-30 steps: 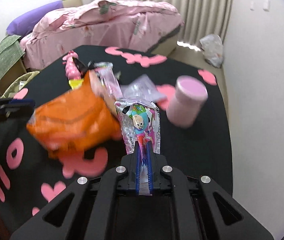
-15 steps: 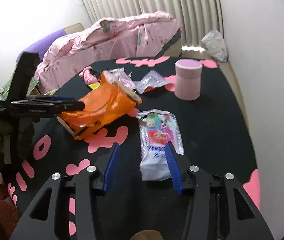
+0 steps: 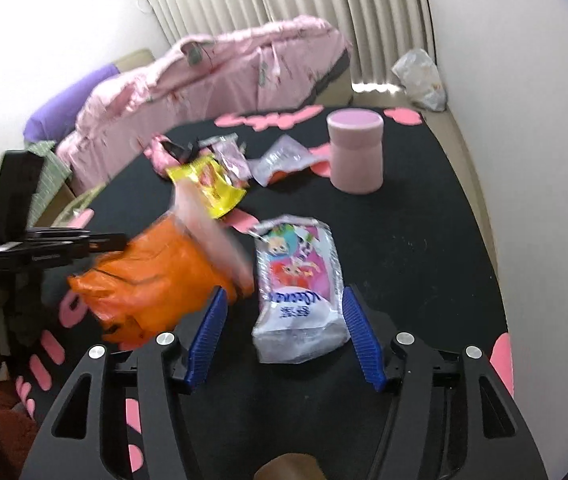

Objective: Collect trash
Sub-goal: 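Grasp the ice-cream wrapper with the right tool while the left tool grasps the orange bag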

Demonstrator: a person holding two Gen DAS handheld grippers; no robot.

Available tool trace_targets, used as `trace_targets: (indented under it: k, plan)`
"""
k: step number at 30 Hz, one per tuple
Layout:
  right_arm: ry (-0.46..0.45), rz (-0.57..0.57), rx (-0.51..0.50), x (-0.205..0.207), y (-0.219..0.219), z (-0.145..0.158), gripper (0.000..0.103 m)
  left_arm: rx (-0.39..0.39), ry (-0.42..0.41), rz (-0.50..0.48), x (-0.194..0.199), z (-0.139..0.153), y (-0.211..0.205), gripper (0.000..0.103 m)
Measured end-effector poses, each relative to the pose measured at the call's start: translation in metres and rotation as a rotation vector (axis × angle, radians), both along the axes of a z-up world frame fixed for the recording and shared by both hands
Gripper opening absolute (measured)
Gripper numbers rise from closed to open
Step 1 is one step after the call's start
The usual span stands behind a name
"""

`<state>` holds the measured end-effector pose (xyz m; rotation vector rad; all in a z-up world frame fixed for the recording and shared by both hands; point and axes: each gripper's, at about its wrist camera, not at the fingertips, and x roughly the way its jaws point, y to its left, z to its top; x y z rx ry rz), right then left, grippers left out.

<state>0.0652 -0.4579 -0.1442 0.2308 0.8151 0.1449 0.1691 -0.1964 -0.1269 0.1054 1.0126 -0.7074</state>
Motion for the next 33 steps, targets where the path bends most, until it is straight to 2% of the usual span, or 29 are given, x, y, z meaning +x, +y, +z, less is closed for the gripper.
trace_targets:
  k: [5,7,9,12,14,16,18,19,20,26,30,33]
  plan:
    - [0.02,-0.041,-0.102,0.009,0.0,-0.003,0.057,-0.031,-0.035,0.062,-0.003,0.017,0.028,0.006]
    - [0.05,-0.052,-0.112,0.013,0.0,-0.008,0.057,-0.051,-0.046,0.06,-0.004,0.025,0.035,0.01]
    - [0.071,-0.048,-0.079,0.015,-0.001,-0.014,0.057,-0.073,-0.062,0.052,-0.007,0.032,0.04,0.034]
    - [0.087,-0.052,-0.016,0.013,-0.002,-0.017,0.057,-0.141,-0.068,0.013,-0.016,0.039,0.041,0.049]
    - [0.073,-0.037,0.042,0.009,-0.005,-0.016,0.057,-0.151,-0.08,-0.02,-0.024,0.043,0.036,0.056]
    - [0.071,-0.032,0.059,0.008,-0.005,-0.016,0.056,-0.131,-0.105,-0.039,-0.032,0.046,0.029,0.057]
    - [0.072,-0.029,0.051,0.008,-0.003,-0.016,0.043,-0.124,-0.108,-0.054,-0.04,0.048,0.024,0.061]
    - [0.077,-0.031,0.03,0.009,-0.001,-0.016,0.025,-0.129,-0.095,-0.062,-0.044,0.049,0.021,0.063]
    - [0.083,-0.045,-0.004,0.009,0.0,-0.015,0.019,-0.128,-0.083,-0.066,-0.048,0.048,0.019,0.065]
    - [0.007,-0.096,-0.061,-0.006,0.002,0.0,0.015,-0.044,-0.072,-0.031,-0.059,0.04,0.007,0.066]
    - [-0.045,-0.118,-0.078,-0.023,0.003,0.014,0.015,-0.053,-0.016,0.092,-0.048,0.033,0.014,0.066]
    - [-0.074,-0.127,-0.129,-0.034,0.007,0.023,0.015,-0.071,0.011,0.139,-0.049,0.031,0.023,0.066]
